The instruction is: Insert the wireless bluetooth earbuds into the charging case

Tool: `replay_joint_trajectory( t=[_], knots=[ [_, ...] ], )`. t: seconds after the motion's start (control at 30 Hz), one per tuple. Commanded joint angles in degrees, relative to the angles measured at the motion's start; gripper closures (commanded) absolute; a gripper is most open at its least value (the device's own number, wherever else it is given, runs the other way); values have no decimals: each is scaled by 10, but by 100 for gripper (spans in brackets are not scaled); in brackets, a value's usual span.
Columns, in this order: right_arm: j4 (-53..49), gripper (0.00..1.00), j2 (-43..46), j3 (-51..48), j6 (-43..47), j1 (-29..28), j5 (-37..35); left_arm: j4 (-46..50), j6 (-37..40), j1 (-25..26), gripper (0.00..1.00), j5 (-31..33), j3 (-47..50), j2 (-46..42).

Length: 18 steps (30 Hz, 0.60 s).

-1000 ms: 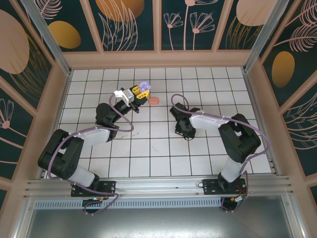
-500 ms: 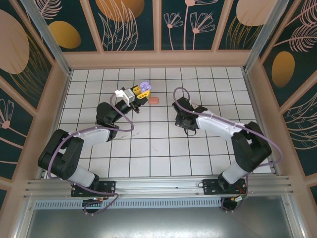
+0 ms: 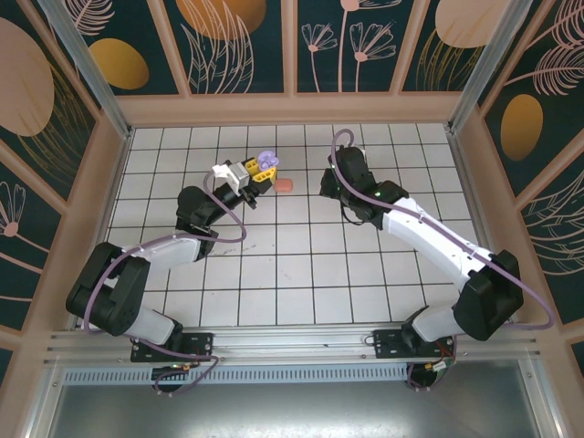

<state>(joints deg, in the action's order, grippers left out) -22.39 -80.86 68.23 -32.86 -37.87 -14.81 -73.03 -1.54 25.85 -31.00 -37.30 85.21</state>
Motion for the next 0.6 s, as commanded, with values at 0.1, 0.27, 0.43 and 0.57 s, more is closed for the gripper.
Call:
replay_joint_trajectory(
  t=[0.1, 0.27, 0.43, 0.57],
  knots=[
    [25, 86, 17, -90, 17, -9, 42, -11, 2, 3, 100, -1, -9, -19],
    [35, 86, 1, -153, 22, -21, 54, -10, 1, 3, 100, 1, -5, -23],
    [33, 86, -36, -183, 25, -37, 65, -12, 1, 3, 100, 2, -5, -22],
    [13, 86, -76, -178, 25, -46, 81, -13, -1, 3, 100, 2, -4, -21]
  ],
)
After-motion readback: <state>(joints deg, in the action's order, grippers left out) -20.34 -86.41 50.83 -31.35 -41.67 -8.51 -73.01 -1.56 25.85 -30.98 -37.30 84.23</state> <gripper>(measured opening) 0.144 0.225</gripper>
